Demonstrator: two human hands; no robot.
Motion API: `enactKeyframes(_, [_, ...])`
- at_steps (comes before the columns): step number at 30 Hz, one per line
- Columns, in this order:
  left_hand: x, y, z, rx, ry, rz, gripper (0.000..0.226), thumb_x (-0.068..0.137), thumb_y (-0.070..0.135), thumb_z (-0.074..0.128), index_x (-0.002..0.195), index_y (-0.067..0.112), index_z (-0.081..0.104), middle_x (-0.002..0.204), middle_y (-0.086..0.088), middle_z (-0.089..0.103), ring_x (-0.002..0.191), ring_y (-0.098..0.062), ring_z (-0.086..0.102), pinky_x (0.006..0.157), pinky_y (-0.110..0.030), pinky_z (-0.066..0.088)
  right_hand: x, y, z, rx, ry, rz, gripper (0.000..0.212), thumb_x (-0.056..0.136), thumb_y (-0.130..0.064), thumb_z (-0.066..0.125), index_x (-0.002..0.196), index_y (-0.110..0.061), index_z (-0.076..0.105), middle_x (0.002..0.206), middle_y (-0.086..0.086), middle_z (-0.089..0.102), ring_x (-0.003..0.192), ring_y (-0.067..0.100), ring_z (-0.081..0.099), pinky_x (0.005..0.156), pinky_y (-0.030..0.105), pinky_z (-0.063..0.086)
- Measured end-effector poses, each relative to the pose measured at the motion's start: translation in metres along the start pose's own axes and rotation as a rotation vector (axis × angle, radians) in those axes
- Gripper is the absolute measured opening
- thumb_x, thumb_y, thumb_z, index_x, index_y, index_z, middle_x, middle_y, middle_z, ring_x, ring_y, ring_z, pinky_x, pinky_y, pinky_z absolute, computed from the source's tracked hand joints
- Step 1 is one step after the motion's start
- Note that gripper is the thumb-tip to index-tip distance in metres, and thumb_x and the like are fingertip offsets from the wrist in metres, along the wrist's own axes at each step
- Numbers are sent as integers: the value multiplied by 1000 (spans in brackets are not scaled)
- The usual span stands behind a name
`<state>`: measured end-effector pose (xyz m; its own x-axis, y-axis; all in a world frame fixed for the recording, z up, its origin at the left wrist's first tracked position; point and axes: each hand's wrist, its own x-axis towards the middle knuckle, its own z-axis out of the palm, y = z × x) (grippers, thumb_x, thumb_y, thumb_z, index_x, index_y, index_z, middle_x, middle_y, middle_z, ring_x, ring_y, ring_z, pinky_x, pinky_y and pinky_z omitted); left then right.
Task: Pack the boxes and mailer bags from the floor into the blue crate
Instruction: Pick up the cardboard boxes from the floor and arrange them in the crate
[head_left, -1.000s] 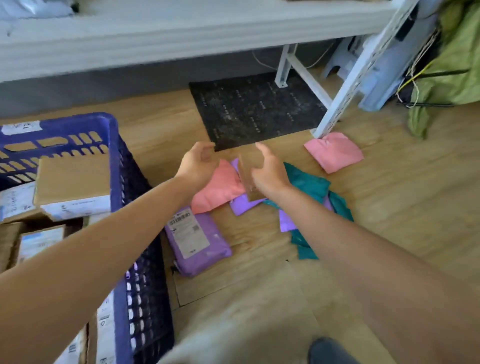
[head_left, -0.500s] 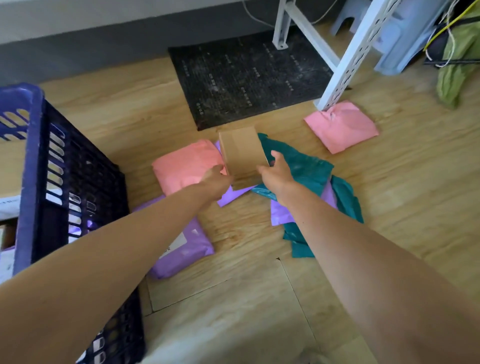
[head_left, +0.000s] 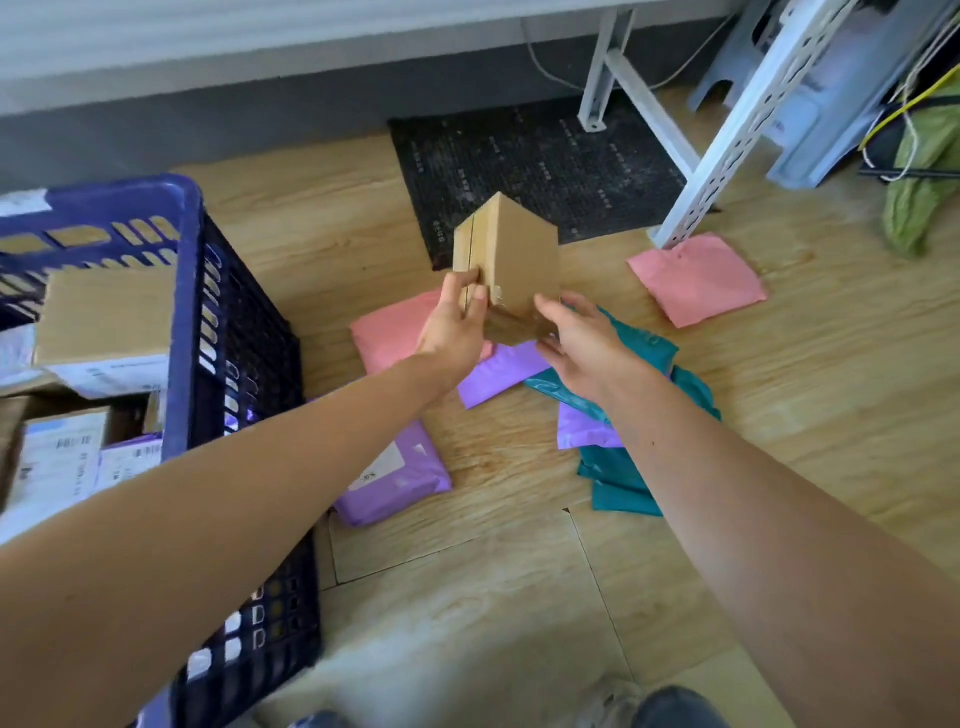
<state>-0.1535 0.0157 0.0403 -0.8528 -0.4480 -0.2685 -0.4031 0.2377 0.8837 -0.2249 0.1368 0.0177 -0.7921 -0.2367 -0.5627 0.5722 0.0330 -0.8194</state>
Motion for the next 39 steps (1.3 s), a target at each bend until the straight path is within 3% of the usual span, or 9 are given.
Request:
enactKeyframes(3, [-18,21,-30,-9,55,65,33,100,37,37,130,26,41,77,1,49,62,-10,44,61,-25,37,-28,-21,21,-1,-38,-30,48,90,-26,64,134,-21,45,129,-1,55,112,17,56,85,26,48])
enactKeyframes(6, [-41,41,-64,-62,86,122,37,97,36,47,132,27,41,72,3,46,62,-9,44,59,-21,39,-60,-41,45,-36,-110,-74,43,85,-41,66,121,-19,59,115,-1,67,97,13,65,74,25,50])
enactKeyframes(11, [-84,65,-136,-343,114,30,87,79,32,75,144,29,17,124,-5,57,103,-16,63,72,-20,53,-118,-68,92,-142,-167,-167,70,59,-62,72,113,-18,67,107,3,72,101,21,68,84,33,52])
enactKeyframes(17, [-142,65,-227,-339,179,-33,37,71,34,80,94,15,59,93,1,68,80,-9,65,80,-27,55,-194,-76,164,-240,-398,-145,63,69,-55,76,113,-12,66,106,6,72,102,20,67,97,36,49])
enactKeyframes(22, [-171,44,-289,-328,260,-19,53,79,34,73,125,23,50,110,-3,64,98,-19,64,87,-39,55,-239,-65,229,-339,-597,-143,33,81,-44,69,103,-20,67,106,0,70,108,12,60,105,29,40])
enactKeyframes(27, [-188,13,-344,-494,219,-64,39,88,50,56,126,40,50,119,3,58,108,-25,58,97,-47,45,-254,-48,283,-209,-685,-104,25,87,-40,62,98,-18,68,85,3,73,89,17,66,95,31,49])
enactKeyframes(32, [-188,-28,-383,-597,189,-161,75,74,58,69,138,43,33,128,-6,56,107,-30,62,88,-48,52,-245,-20,324,-152,-691,-21,50,81,-43,67,119,-11,64,112,12,68,110,27,61,102,42,47])
enactKeyframes(35, [-184,-48,-398,-586,220,-238,81,71,53,73,140,39,31,126,-7,56,102,-28,65,79,-41,55,-232,-3,342,-166,-676,34,42,85,-41,63,117,-13,62,109,10,65,109,25,61,101,43,46])
enactKeyframes(39, [-172,-76,-408,-390,387,-303,99,63,48,81,144,31,26,133,-3,50,109,-22,58,90,-43,52,-218,22,366,-253,-623,53,11,95,-24,54,101,-16,57,107,9,60,101,25,61,100,44,48])
